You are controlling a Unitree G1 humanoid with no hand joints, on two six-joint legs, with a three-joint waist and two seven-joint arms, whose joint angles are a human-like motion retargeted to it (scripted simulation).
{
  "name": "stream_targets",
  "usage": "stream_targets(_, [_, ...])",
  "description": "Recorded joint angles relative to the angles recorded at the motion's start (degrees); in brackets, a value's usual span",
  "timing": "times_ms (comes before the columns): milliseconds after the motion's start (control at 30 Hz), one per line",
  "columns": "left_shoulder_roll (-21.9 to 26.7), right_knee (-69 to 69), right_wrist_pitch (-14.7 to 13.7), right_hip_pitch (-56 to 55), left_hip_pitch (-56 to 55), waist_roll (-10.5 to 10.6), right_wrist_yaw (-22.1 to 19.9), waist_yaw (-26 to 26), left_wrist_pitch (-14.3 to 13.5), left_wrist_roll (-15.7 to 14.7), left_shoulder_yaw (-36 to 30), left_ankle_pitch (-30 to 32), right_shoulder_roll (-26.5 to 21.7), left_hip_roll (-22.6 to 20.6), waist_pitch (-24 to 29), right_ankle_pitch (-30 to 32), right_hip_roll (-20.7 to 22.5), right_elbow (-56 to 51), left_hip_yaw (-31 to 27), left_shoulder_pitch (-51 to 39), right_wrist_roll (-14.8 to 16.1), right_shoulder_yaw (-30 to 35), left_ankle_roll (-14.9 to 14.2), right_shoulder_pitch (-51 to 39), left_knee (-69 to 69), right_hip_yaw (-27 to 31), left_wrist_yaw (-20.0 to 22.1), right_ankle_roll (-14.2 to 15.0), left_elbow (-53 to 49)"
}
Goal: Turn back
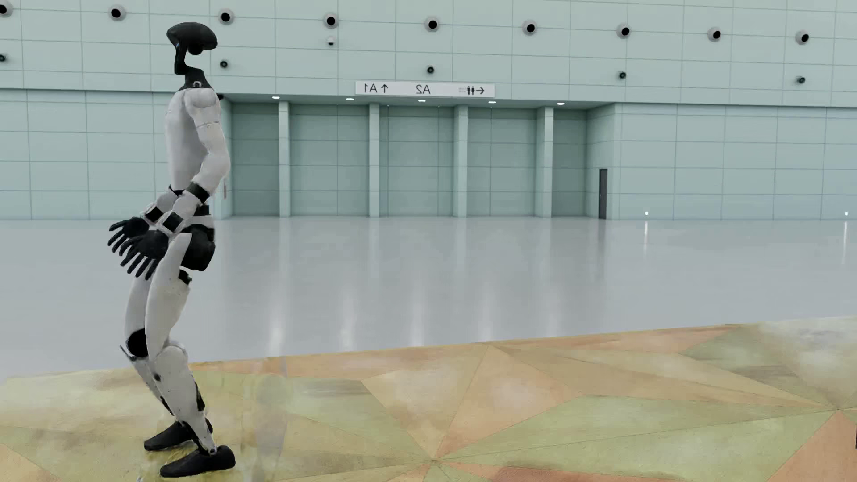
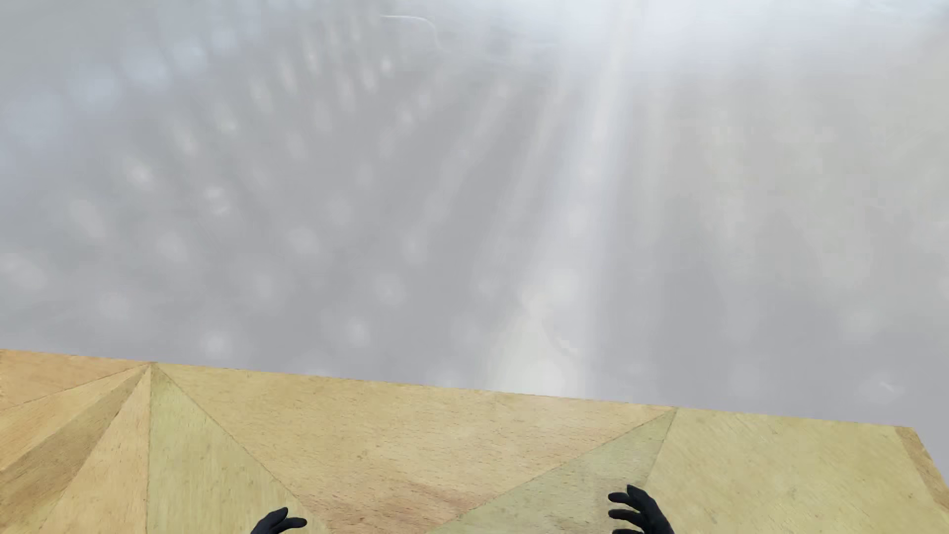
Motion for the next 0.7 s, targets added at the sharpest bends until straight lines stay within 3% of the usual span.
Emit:
stream_targets(33, [-1.60,-4.80,0.16,1.66,-0.73,0.40,0.06,1.72,3.33,0.12,-1.51,-1.73,0.42,-1.57,-0.61,-5.87,0.19,4.26,-2.54,-2.63,-0.44,3.11,2.51,2.46,2.02,-0.23,0.69,-2.77,-0.45])
stream_targets(67, [-2.92,-7.21,1.60,3.81,-1.66,2.12,0.71,3.19,4.93,0.31,-1.67,-3.52,0.99,-1.29,-0.51,-4.44,-0.01,6.33,-3.68,-3.22,-1.80,2.74,2.10,2.40,4.92,-1.72,1.93,3.45,0.32])
stream_targets(133, [-1.75,-3.95,4.76,3.53,-3.74,3.93,1.09,4.65,6.28,1.07,-0.80,-6.07,0.83,0.13,2.06,-6.46,-0.97,2.35,-1.83,-1.45,-4.35,5.21,3.23,-2.91,9.47,-4.42,5.30,3.99,1.86])
stream_targets(167, [-2.18,1.57,4.76,0.77,-4.50,4.30,0.58,5.66,6.95,1.77,0.48,-6.82,2.36,-0.03,3.13,-4.55,-1.39,1.06,-2.49,-0.99,-4.57,5.50,3.37,-4.39,10.88,-5.13,7.32,3.11,3.53])
stream_targets(233, [-0.95,3.55,2.16,-1.81,-3.25,2.54,1.29,7.92,7.12,2.55,0.42,-6.08,2.11,-1.85,3.46,-2.06,-1.54,6.18,-5.29,0.38,-3.48,3.50,3.41,-2.36,8.57,-2.69,10.85,-4.64,3.07])
stream_targets(267, [-1.18,-4.63,2.30,-0.35,-3.30,2.08,2.92,8.42,6.38,2.58,-0.27,-6.24,0.66,-2.62,3.39,-4.02,-2.70,6.04,-6.73,0.31,-3.09,-0.42,3.32,-1.91,8.46,-1.46,12.53,-0.43,3.24])
stream_targets(300, [-2.99,-6.78,2.53,1.32,-3.25,2.46,3.79,8.75,6.60,2.37,-1.04,-6.93,-1.71,-1.67,3.39,-3.52,-3.18,5.94,-5.97,0.66,-2.46,1.09,3.50,-2.20,8.79,-2.60,13.57,7.24,1.11])
stream_targets(367, [-2.12,-7.21,2.80,3.19,-3.37,1.86,3.74,8.26,5.97,1.16,0.26,-7.43,0.22,1.57,3.60,-5.03,-4.11,2.23,-0.60,-0.62,-0.68,2.89,2.52,-2.86,8.75,-5.45,12.43,7.06,1.16])
stream_targets(433, [-1.92,-2.52,1.31,3.02,-3.85,3.33,2.73,8.38,4.66,1.28,2.19,-10.18,1.31,3.53,3.88,-5.75,-4.34,1.78,0.55,-0.69,0.09,5.24,2.35,-4.99,12.01,-7.16,9.89,7.37,2.78])
stream_targets(467, [-1.11,5.72,0.26,-0.52,-3.24,3.26,2.15,6.94,4.47,1.93,1.77,-10.35,1.58,2.56,4.11,-1.02,-4.87,1.92,-0.78,-0.77,-0.14,7.12,3.51,-5.03,11.85,-6.17,9.07,5.34,4.54])
stream_targets(500, [-0.12,11.09,-0.52,-4.19,-2.60,2.25,2.53,6.40,3.79,2.51,1.88,-9.88,1.83,1.60,3.29,2.54,-3.40,3.59,-2.27,-0.58,-0.60,5.48,3.53,-3.67,10.31,-3.45,8.91,-3.63,5.21])
stream_targets(533, [0.81,12.36,-0.10,-5.97,-1.07,1.33,3.66,5.64,2.94,3.01,1.81,-9.53,1.75,0.95,3.45,1.30,-1.57,3.71,-3.84,-0.96,-1.37,2.45,3.38,-3.43,8.78,-1.68,9.25,-9.93,6.06])
stream_targets(567, [2.04,10.94,1.16,-7.84,-0.75,0.48,5.43,4.44,2.88,3.56,0.25,-9.92,0.55,0.66,3.36,-2.48,-0.17,0.19,-4.82,-0.96,-2.66,0.49,3.15,-3.53,8.68,-1.39,10.01,-9.67,5.01])
stream_targets(600, [0.26,5.14,0.91,-7.31,-0.61,-0.41,6.88,4.28,3.93,3.90,-1.21,-10.64,-0.91,-0.23,3.15,-5.22,0.19,1.59,-6.04,-1.70,-4.05,-0.15,2.93,-3.13,9.69,-0.84,10.94,-7.69,3.20])
stream_targets(633, [-2.18,-2.65,0.21,-4.44,-1.16,-1.15,7.75,4.66,5.05,3.87,-1.89,-11.27,-2.48,-0.53,2.89,-2.06,-1.54,4.99,-5.74,-2.64,-4.78,0.81,2.09,-2.23,12.04,-0.67,11.57,3.14,1.67])
stream_targets(667, [-2.63,-3.48,0.76,-2.94,-1.43,-0.56,8.02,6.36,4.98,3.18,-1.88,-11.35,-3.30,1.50,2.93,-2.76,-1.77,5.20,-2.95,-1.02,-4.79,1.82,1.16,-2.53,13.60,-1.80,11.16,6.66,-0.21])
stream_targets(700, [-2.94,-3.81,1.19,-2.03,-1.81,0.07,7.47,6.83,5.25,2.30,-0.32,-10.71,-2.54,1.85,2.85,-3.45,-2.62,3.67,-2.55,0.00,-4.39,1.75,0.41,-2.96,14.13,-3.21,10.02,6.65,0.63])
